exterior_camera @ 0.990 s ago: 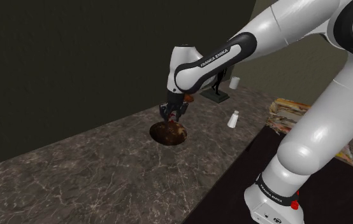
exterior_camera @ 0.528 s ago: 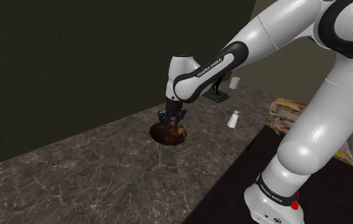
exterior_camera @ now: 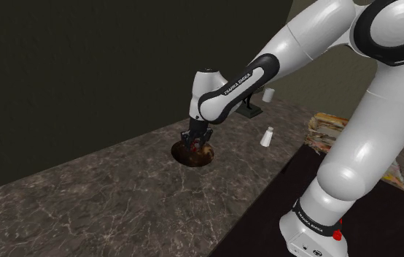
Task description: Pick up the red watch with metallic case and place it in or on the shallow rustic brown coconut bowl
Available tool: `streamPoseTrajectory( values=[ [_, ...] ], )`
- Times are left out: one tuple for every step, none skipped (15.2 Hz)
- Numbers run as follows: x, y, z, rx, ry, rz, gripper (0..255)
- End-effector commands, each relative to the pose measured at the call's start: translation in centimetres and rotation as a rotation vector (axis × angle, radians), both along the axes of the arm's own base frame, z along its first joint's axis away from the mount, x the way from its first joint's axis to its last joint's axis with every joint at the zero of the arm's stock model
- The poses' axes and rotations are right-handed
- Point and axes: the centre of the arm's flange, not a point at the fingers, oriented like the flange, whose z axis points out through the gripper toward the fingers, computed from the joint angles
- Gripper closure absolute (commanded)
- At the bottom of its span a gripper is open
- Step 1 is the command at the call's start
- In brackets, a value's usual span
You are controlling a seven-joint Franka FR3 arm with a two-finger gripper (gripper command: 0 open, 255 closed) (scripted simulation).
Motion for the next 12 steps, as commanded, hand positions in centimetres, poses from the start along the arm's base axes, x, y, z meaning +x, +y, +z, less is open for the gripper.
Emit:
streamPoseTrajectory(
  values=[
    [0.0, 0.0, 0.0, 0.0, 0.0, 0.0, 255],
    [0.0, 0.0, 0.0, 0.0, 0.0, 0.0, 255],
    [0.0, 0.0, 0.0, 0.0, 0.0, 0.0, 255],
    [0.0, 0.0, 0.0, 0.0, 0.0, 0.0, 0],
    [0.0, 0.0, 0.0, 0.0, 0.0, 0.0, 0],
    [0.0, 0.0, 0.0, 0.0, 0.0, 0.0, 0],
    [0.0, 0.0, 0.0, 0.0, 0.0, 0.0, 0],
    [0.0, 0.0, 0.0, 0.0, 0.0, 0.0, 0],
    [0.0, 0.0, 0.0, 0.0, 0.0, 0.0, 0],
    [0.0, 0.0, 1.3, 0.0, 0.0, 0.0, 0],
    [-0.1, 0.0, 2.6, 0.0, 0.0, 0.0, 0],
    [-0.1, 0.0, 3.9, 0.0, 0.0, 0.0, 0]
  ],
)
